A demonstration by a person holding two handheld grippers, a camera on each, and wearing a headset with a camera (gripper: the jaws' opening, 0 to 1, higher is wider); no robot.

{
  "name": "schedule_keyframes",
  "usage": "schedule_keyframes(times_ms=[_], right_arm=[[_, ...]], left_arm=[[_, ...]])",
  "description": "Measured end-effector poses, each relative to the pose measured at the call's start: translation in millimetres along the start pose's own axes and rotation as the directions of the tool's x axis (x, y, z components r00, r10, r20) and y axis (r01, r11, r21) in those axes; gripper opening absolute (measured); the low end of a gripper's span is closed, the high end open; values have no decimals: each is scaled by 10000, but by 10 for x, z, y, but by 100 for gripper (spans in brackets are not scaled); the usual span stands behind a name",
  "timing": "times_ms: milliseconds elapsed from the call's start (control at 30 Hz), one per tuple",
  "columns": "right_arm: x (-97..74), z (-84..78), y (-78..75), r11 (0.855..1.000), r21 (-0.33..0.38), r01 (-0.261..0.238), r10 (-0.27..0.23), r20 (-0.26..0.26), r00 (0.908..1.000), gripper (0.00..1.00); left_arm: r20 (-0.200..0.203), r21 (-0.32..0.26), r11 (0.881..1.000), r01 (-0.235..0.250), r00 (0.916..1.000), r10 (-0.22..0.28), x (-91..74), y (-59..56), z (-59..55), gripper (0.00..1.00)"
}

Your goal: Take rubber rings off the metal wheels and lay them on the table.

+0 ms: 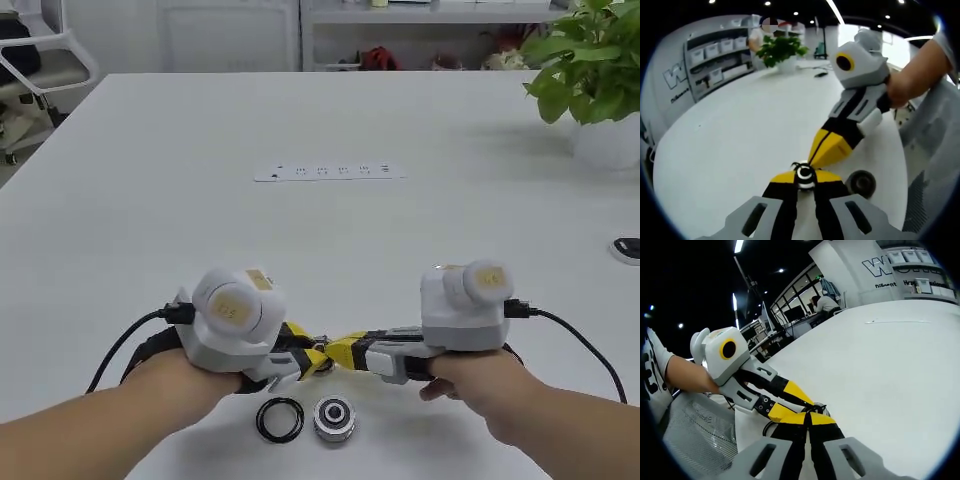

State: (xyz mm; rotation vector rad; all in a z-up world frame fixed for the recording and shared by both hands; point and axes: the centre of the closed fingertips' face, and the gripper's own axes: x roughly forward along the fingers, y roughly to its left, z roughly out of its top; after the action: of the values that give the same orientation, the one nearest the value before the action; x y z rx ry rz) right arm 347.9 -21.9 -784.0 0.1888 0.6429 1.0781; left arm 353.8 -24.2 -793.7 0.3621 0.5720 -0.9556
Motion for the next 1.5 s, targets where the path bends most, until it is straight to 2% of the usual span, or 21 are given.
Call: schedule_keyframes(times_ms=[467, 833, 900, 933, 1033, 1267, 1500], right_arm=[[-22, -2, 30, 9984, 450, -336, 329, 172, 9993, 0], [-57, -7, -26, 9985, 529, -115, 100, 272, 9996, 0], [-59, -3, -30, 9983, 573, -96, 79, 302, 9995, 0], [-60, -2, -30, 9983, 573, -97, 79, 307, 9995, 0], [-61, -4, -27, 9983, 569, -108, 90, 307, 9995, 0], [-67, -7, -23, 9978, 639, -157, 137, 327, 9994, 0], [-77, -1, -11, 9974, 691, -201, 177, 348, 9992, 0]], left_arm=[[48, 13, 10000, 1, 10000, -1, 1, 1, 2, 12], [155, 312, 9995, 102, 9998, -106, -8, -15, -1, 14], [97, 166, 9997, 187, 9998, -189, -23, -12, -3, 14], [70, -98, 9998, 190, 9998, -189, -29, -13, -6, 15], [187, -153, 9995, 269, 9995, -266, -40, -20, 6, 21], [563, -400, 9984, 391, 9977, -368, -121, -50, 89, 23], [790, -394, 9983, 429, 9961, -397, -228, -44, 132, 27]])
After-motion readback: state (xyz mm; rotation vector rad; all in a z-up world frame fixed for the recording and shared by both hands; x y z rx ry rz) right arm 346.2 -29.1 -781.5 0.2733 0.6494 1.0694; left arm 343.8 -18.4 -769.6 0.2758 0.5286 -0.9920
